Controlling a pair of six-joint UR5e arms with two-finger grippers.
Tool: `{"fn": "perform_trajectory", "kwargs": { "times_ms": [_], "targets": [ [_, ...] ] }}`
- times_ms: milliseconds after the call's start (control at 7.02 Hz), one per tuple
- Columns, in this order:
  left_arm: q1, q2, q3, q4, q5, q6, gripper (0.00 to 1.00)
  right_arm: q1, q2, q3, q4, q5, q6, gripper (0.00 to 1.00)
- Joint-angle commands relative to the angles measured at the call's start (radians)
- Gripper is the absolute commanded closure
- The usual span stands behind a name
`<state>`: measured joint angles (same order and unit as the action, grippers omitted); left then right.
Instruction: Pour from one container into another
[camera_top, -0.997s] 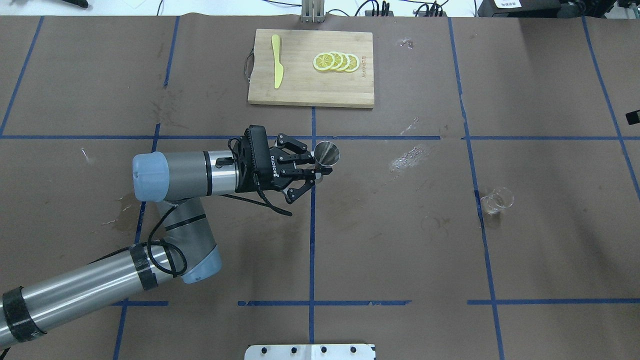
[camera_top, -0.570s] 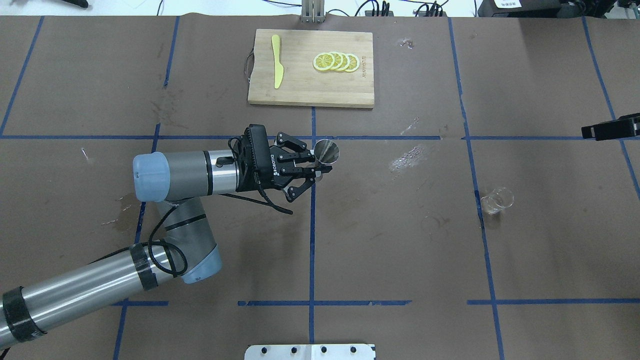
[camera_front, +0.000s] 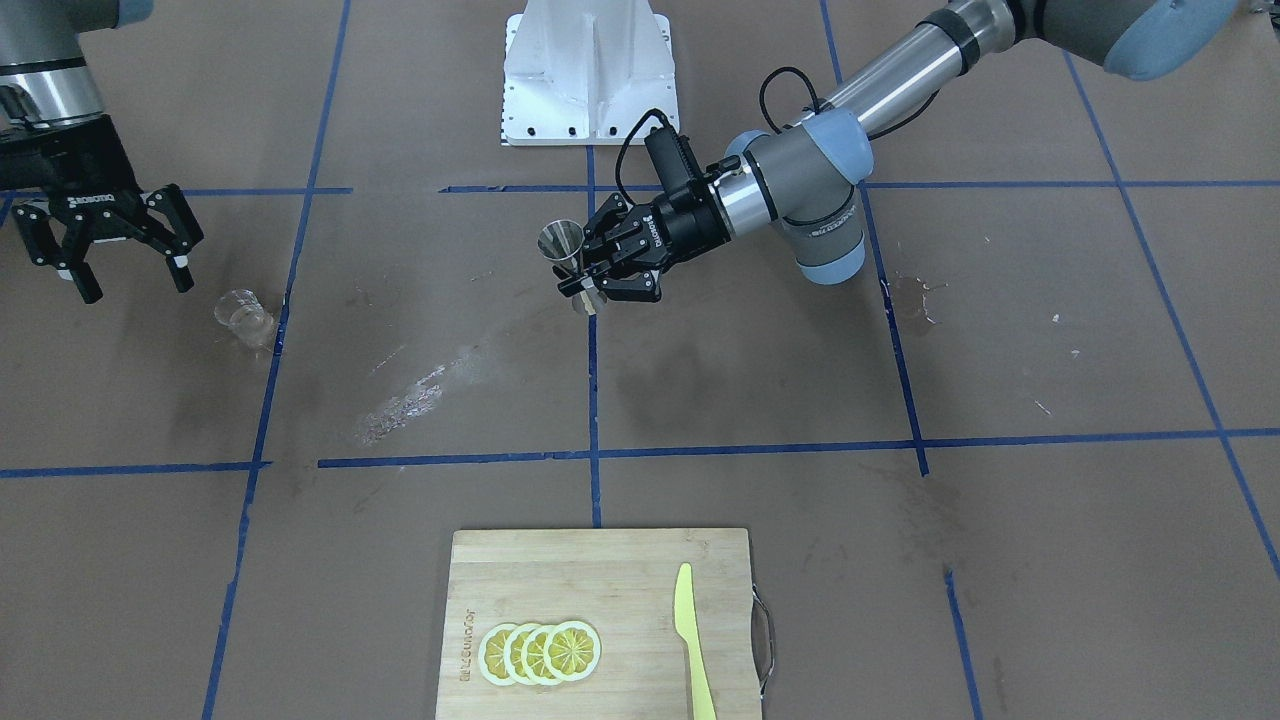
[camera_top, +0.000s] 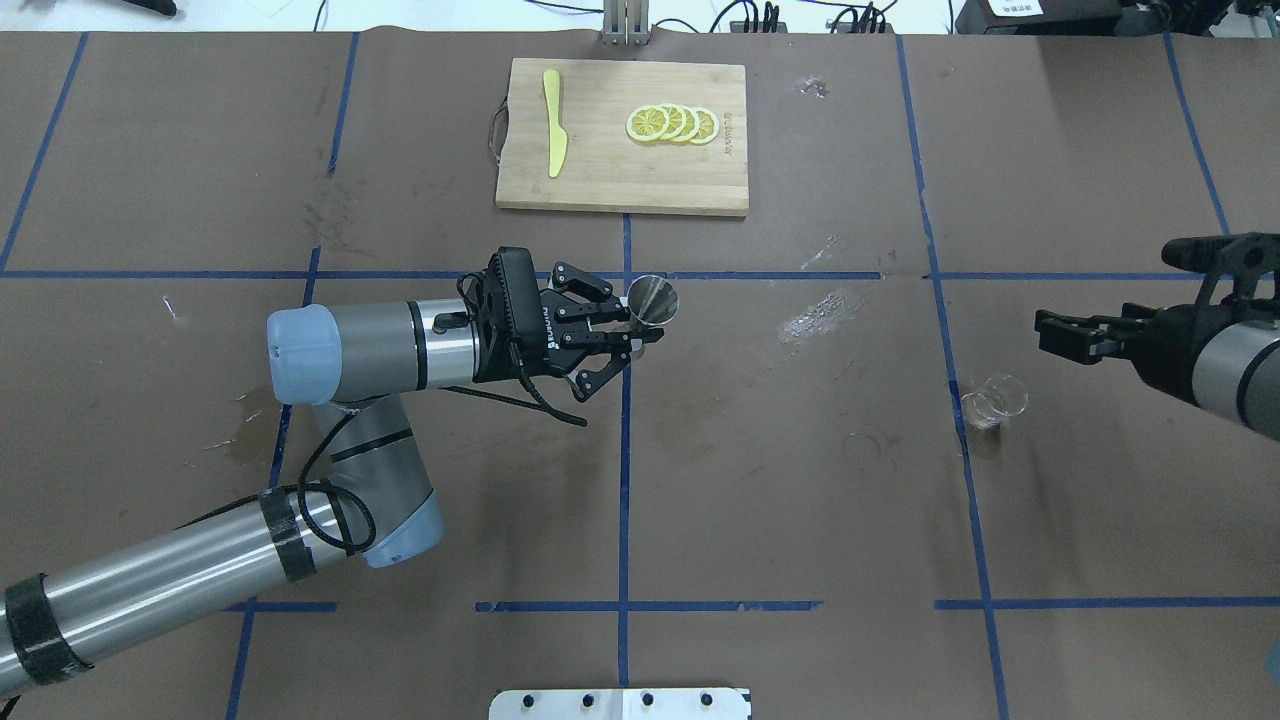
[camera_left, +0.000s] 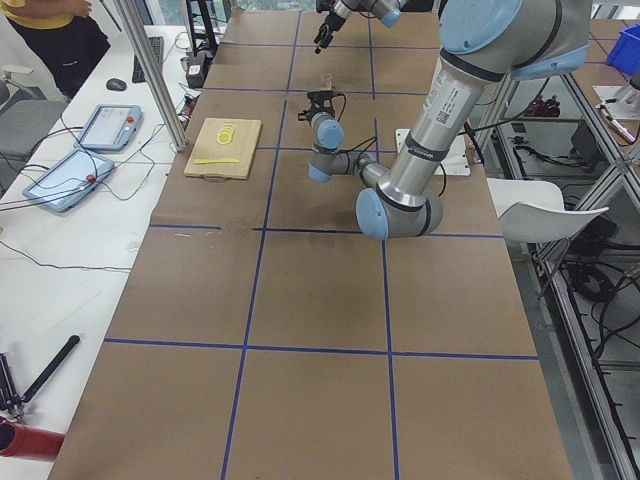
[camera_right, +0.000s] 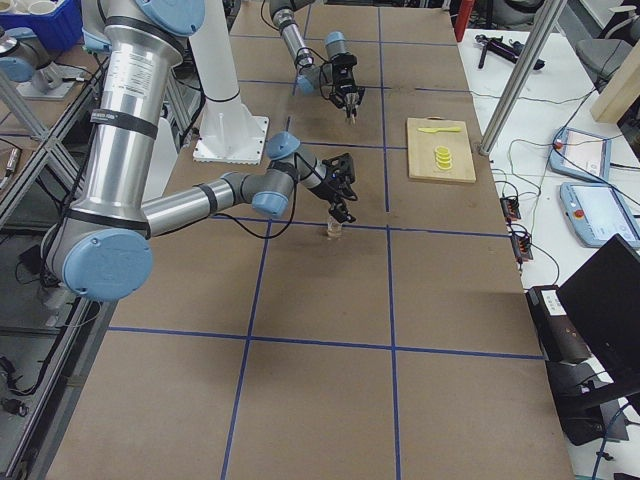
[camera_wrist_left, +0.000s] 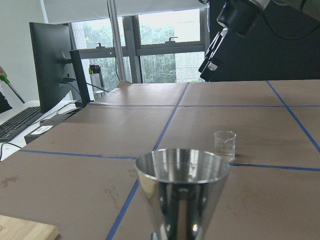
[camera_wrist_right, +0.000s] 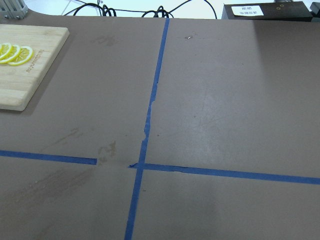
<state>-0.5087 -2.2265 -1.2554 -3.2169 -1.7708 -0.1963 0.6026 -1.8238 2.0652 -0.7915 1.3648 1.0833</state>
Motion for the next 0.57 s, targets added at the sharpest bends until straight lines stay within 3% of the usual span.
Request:
{"fn": "perform_trajectory", "kwargs": {
  "times_ms": [0, 427],
  "targets": [
    [-0.001, 0.002, -0.001, 0.000, 0.001, 0.000, 1.00, -0.200, -0.002, -0.008, 0.003, -0.302, 0.084, 0.01],
    [0.001, 0.008, -0.004, 0.000, 0.002, 0.000, 1.00, -0.338, 0.005, -0.089, 0.005, -0.553, 0.173, 0.01]
  ]
}}
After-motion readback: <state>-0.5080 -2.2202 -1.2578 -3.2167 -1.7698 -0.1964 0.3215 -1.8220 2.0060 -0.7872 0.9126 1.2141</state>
